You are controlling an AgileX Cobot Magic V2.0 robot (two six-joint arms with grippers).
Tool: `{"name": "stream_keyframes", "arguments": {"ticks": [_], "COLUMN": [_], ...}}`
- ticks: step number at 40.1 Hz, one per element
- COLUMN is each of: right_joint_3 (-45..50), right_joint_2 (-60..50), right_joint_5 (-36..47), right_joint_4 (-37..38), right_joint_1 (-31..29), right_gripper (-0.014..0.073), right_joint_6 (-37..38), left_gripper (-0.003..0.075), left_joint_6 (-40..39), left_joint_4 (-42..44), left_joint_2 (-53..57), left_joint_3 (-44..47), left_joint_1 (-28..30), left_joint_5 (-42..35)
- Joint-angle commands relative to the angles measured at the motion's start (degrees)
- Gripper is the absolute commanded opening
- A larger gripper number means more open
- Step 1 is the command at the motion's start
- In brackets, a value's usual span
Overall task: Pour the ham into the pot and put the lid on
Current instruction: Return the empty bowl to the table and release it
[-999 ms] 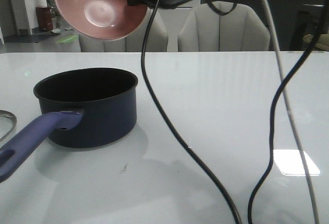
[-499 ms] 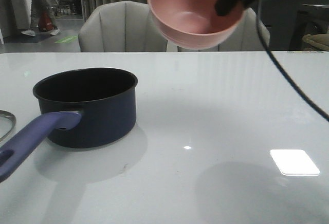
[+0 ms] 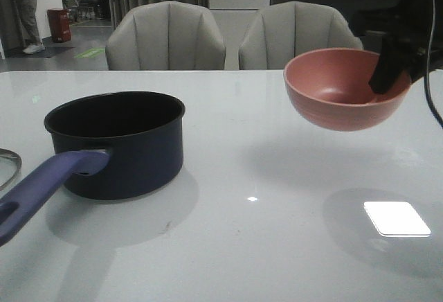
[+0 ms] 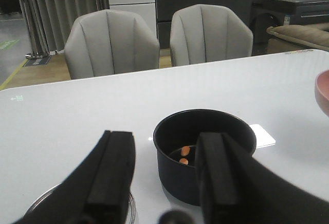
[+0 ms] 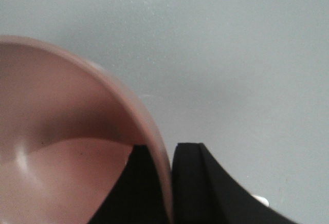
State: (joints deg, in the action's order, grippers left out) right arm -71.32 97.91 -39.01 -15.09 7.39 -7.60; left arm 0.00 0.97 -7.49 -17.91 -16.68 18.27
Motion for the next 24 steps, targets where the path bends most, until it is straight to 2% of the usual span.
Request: {"name": "stream_keyframes", "arguments": {"ticks": [1, 8, 19, 24], "right_joint_3": [-1.9, -1.9, -1.9, -5.1], "right_joint_2": [-0.2, 3.0, 4.8, 4.7], "right_joint_5": [1.5, 1.5, 1.2, -1.4], "right_joint_4": [-0.5, -0.5, -0.3, 1.8], "right_joint_1": [-0.4, -0.4, -0.4, -0.6], "right_gripper": [0.0139, 0.0183, 0.0426, 0.0443], "right_joint_6": [-0.6, -0.6, -0.6, -0.6], "left_gripper": [0.0332, 0.0332, 0.0332, 0.0332], "left_joint_6": [-0.3, -0.3, -0.3, -0.3], "left_joint_4": [-0.1, -0.1, -0.1, -0.1], "left_joint_2": [-0.4, -0.4, -0.4, -0.4], "left_joint_3": [-1.7, -1.7, -1.7, -1.7], "left_joint_1": [-0.3, -0.3, -0.3, -0.3], "left_joint_5": [-4.6, -4.6, -4.6, -4.6]}}
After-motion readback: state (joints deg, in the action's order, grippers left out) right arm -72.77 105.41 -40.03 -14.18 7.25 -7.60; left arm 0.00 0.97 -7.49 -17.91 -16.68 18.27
